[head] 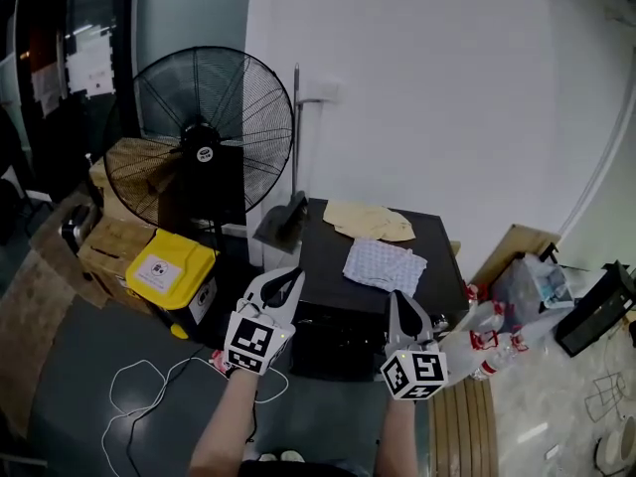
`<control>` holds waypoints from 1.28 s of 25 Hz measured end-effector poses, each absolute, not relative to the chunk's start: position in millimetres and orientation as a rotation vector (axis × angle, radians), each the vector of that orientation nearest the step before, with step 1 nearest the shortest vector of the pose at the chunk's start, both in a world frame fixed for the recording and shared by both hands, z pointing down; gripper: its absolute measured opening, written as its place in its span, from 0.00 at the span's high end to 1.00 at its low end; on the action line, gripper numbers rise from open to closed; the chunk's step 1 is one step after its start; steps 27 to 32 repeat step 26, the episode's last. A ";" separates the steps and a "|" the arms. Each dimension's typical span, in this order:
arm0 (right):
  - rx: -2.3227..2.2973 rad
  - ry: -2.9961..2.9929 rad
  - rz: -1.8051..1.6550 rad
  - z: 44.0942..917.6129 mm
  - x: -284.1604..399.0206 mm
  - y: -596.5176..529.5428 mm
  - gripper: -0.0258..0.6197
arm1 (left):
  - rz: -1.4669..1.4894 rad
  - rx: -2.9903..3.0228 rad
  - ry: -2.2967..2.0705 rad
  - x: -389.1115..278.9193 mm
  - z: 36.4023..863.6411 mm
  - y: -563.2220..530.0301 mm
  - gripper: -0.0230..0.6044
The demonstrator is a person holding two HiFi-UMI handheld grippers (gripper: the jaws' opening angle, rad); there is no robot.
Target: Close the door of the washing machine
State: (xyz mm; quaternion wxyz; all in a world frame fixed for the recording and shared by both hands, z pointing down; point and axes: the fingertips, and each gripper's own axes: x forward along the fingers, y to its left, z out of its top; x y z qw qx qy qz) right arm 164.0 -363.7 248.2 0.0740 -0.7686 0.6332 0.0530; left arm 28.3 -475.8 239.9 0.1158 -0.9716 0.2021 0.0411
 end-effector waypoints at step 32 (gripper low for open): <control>-2.314 1.924 0.096 263.3 165.0 -353.5 0.95 | 0.068 -2.882 0.628 27.2 263.9 -463.4 0.97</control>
